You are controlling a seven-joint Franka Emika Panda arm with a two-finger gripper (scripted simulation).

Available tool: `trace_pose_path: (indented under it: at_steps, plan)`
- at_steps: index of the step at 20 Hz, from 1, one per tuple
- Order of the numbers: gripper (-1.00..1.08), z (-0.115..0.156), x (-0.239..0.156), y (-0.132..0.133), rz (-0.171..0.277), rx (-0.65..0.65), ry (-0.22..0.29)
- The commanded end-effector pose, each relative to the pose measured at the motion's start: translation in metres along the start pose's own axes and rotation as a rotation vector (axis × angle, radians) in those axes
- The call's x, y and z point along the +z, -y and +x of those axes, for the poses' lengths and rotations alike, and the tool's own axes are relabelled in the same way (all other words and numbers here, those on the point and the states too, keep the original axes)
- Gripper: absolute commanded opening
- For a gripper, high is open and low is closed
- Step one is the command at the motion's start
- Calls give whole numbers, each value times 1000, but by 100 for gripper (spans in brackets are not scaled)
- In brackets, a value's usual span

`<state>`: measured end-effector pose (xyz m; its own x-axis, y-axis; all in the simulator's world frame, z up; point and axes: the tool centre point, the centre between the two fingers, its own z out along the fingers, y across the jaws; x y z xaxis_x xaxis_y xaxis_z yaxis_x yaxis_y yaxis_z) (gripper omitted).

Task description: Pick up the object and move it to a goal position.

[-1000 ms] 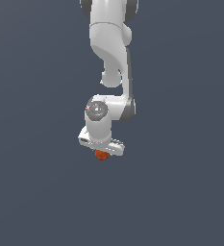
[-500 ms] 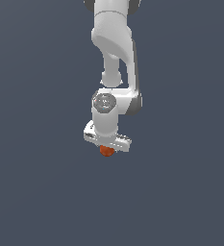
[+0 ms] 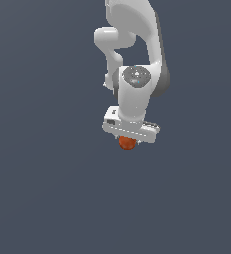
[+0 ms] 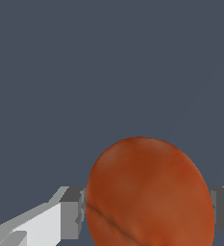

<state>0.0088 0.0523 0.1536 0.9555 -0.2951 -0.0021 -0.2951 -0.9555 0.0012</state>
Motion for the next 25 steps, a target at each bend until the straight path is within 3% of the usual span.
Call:
trace_pose_path:
  at_steps: [1, 14, 25]
  plan:
    - [-100, -11, -25, 19, 0, 0, -2]
    - [-100, -60, -136, 108, 0, 1, -3]
    - [-100, -71, -165, 133, 1, 0, -2]
